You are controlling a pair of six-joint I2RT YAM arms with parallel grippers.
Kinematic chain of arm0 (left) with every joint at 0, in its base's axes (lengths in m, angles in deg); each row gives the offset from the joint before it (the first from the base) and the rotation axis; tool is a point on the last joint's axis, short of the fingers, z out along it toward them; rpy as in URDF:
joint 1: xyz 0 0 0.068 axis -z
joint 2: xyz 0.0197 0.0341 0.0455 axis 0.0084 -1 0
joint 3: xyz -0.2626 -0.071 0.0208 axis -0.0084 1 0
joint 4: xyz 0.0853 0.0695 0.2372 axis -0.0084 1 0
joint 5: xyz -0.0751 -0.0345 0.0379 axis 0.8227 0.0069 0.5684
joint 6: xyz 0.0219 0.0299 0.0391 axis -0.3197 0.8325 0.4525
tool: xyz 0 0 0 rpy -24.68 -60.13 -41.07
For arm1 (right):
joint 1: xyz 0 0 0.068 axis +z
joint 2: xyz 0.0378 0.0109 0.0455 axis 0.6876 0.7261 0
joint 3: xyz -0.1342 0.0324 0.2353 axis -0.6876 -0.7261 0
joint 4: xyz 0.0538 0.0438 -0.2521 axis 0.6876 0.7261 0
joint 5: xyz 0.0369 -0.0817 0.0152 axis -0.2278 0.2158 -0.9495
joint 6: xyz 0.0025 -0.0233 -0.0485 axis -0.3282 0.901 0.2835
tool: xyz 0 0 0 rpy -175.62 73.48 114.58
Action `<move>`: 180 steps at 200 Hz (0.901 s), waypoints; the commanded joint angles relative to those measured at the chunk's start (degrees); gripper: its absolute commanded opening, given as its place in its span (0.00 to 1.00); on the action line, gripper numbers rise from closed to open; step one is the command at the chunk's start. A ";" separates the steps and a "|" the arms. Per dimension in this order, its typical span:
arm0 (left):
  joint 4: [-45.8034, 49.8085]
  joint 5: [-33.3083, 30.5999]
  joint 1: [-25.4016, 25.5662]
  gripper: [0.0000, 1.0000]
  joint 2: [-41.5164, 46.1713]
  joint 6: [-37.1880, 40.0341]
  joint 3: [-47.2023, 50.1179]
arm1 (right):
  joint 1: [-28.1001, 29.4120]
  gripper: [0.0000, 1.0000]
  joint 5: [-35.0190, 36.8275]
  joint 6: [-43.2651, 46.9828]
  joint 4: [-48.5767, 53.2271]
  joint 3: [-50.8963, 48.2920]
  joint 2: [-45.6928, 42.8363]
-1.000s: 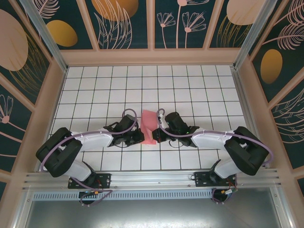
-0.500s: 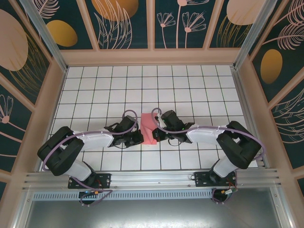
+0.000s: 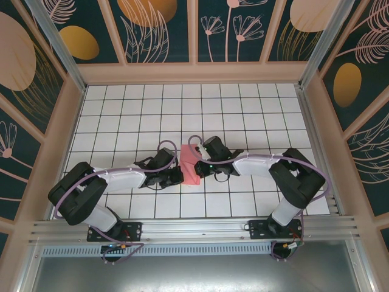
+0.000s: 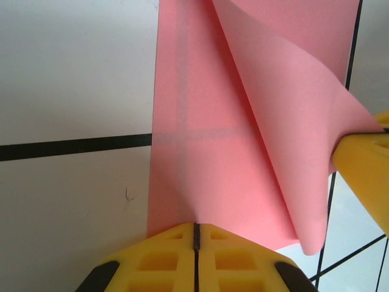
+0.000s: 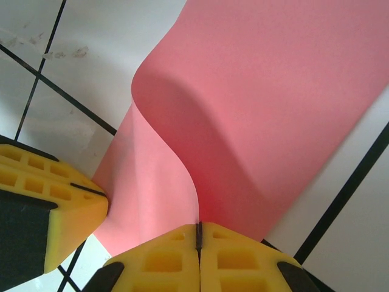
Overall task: Fold a paper plane with a square sheet of paper (pick it up from the middle)
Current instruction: Fold the triangle a second time at the center of the table.
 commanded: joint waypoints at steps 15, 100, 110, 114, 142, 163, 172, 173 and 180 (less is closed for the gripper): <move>4.72 -3.79 0.00 0.08 -1.39 1.67 -0.10 | -0.98 0.08 0.75 3.35 3.11 2.95 1.15; 5.12 -4.23 0.04 0.08 -1.55 2.21 -0.38 | -1.59 0.09 1.77 5.91 5.52 5.83 3.61; 5.12 -4.29 0.04 0.08 -1.55 2.29 -0.34 | -1.59 0.09 1.77 6.04 5.51 5.93 3.69; 5.10 -4.34 0.04 0.08 -1.55 2.23 -0.34 | -1.65 0.09 1.77 6.05 5.48 5.97 3.77; 5.08 -4.23 0.04 0.08 -1.83 2.30 -0.61 | -1.68 0.09 2.03 6.22 5.54 6.15 4.20; 5.01 -4.24 0.04 0.08 -1.92 2.39 -0.79 | -1.68 0.09 1.86 6.36 5.70 6.18 4.46; 5.01 -4.12 0.03 0.08 -1.95 2.36 -0.79 | -1.68 0.09 1.86 6.40 5.85 6.30 4.52; 5.01 -4.14 0.04 0.08 -1.93 2.37 -0.79 | -1.68 0.09 1.86 6.40 5.82 6.32 4.52; 5.07 -4.16 0.04 0.08 -1.89 2.37 -0.94 | -1.69 0.10 1.94 6.47 5.72 6.18 4.58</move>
